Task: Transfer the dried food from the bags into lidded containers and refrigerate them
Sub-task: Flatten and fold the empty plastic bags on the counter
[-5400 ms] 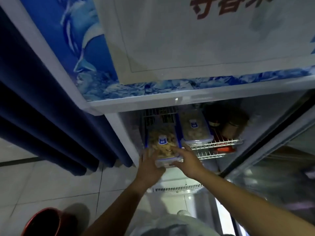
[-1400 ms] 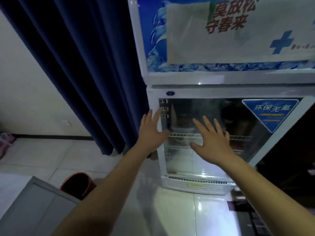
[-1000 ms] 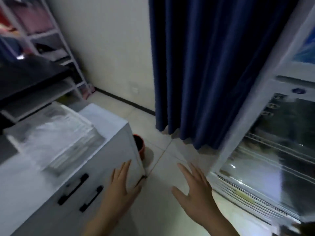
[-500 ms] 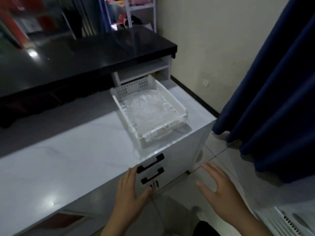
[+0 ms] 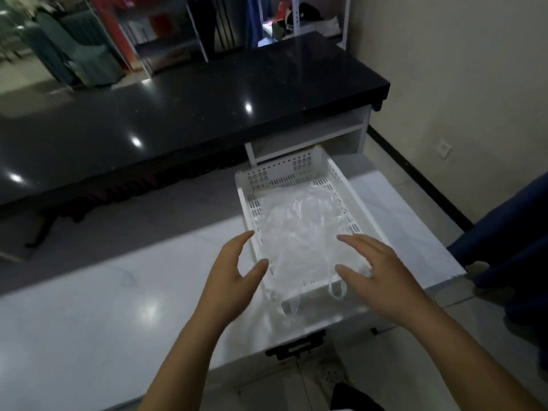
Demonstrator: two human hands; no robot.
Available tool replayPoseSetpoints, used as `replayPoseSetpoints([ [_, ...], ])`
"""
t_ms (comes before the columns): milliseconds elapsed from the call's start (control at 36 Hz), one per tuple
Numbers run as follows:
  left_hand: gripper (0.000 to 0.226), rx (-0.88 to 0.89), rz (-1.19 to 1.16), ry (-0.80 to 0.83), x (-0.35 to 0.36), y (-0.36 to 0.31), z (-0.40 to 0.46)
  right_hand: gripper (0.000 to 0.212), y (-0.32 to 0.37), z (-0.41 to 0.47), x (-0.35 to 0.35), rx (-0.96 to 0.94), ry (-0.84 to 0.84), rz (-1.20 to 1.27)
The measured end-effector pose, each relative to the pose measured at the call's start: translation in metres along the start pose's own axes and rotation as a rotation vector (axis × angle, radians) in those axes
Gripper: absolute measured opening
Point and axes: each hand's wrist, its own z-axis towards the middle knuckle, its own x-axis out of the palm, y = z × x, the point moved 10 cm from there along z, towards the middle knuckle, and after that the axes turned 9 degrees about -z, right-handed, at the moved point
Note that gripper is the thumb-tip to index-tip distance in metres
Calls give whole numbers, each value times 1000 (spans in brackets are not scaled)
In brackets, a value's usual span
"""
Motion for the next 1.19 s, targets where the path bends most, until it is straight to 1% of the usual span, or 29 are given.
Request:
replayPoseSetpoints([
  [83, 51, 90, 170, 79, 11, -33, 60, 54, -7, 36, 13, 17, 162, -159],
  [167, 51, 70, 234, 199, 32, -46, 120, 58, -12, 57, 27, -1, 257, -269],
  [250, 59, -5, 320, 289, 53, -39, 173, 61, -17, 67, 34, 21, 285, -270],
  [333, 76, -57, 510, 365, 66, -22, 208, 58, -20, 73, 33, 43, 264, -179],
  [361, 77, -58, 575, 386, 68, -16, 216, 56, -21, 74, 31, 46, 250, -158],
  [417, 69, -82, 620, 420, 70, -4, 225, 53, -24, 73, 26, 53, 225, -147],
  [444, 59, -87, 609, 435, 71, -2, 227, 51, -26, 73, 23, 58, 213, -143],
  [500, 34, -62, 572, 443, 71, -5, 230, 46, -31, 72, 15, 74, 182, -117],
  [528, 24, -37, 555, 429, 67, -10, 231, 43, -33, 72, 11, 88, 161, -94],
  [556, 21, -3, 534, 405, 62, -17, 230, 41, -36, 73, 6, 106, 141, -65],
  [639, 25, 87, 393, 314, 29, -37, 210, 36, -36, 75, -8, 139, 72, 12],
  [694, 24, 102, 244, 255, -3, -41, 181, 32, -25, 76, -17, 130, 18, 51],
  [806, 29, 92, -109, 139, -71, -26, 104, 25, 18, 79, -22, 76, -76, 78],
  [889, 35, 68, -328, 4, -119, 3, 47, 23, 67, 87, -12, -7, -125, 70],
  [972, 38, 28, -391, -163, -156, 50, 1, 22, 120, 101, 17, -96, -98, 26],
  [1083, 40, -77, -410, -379, -183, 119, -55, 26, 182, 119, 84, -218, -28, -116],
  [1139, 39, -143, -387, -430, -183, 150, -77, 29, 201, 125, 125, -275, -11, -213],
  [1194, 37, -227, -412, -426, -178, 179, -94, 35, 207, 129, 173, -302, 35, -357],
])
